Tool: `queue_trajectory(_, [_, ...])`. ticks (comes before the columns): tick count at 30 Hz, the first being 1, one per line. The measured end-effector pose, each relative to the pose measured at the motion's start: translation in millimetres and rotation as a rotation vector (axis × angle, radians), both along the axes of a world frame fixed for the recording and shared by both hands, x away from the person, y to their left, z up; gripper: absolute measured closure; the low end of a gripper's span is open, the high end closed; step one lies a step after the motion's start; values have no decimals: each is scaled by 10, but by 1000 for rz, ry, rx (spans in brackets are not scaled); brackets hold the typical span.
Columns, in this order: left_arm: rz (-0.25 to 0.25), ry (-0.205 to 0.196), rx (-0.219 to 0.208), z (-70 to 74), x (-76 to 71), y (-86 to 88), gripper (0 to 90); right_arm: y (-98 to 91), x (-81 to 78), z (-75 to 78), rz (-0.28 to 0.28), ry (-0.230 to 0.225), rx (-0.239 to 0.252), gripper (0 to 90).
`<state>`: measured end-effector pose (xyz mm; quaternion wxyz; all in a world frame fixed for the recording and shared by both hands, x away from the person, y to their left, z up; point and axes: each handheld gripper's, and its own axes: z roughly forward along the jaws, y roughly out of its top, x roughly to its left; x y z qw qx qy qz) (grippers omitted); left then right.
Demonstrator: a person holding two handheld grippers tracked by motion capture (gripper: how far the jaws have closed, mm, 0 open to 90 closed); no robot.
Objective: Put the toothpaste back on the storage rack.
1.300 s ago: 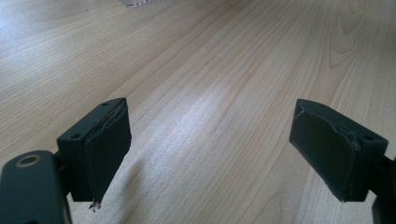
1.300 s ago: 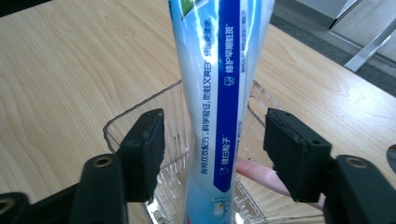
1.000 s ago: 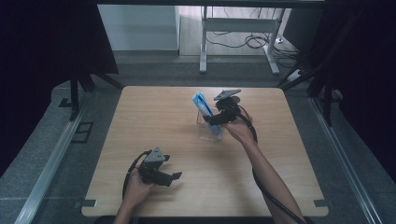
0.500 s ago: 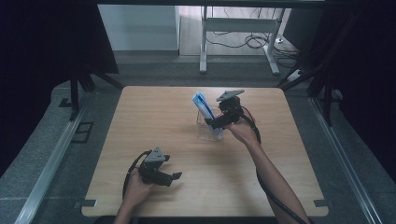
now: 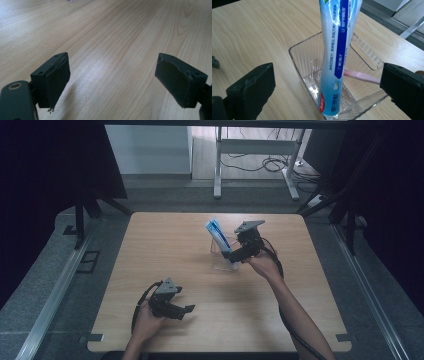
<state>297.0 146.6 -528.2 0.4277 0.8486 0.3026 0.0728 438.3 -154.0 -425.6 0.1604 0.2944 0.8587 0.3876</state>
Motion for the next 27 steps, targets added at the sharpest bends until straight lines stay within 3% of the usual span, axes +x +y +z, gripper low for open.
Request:
queue_trajectory(10, [3,2,0,-2,-2,-1,130,-70,-75,-24,-6,4,17,0])
queue_trajectory(27, [3,1,3,-2,-5,1,130,-161,-311,-41,33,-2,24,3])
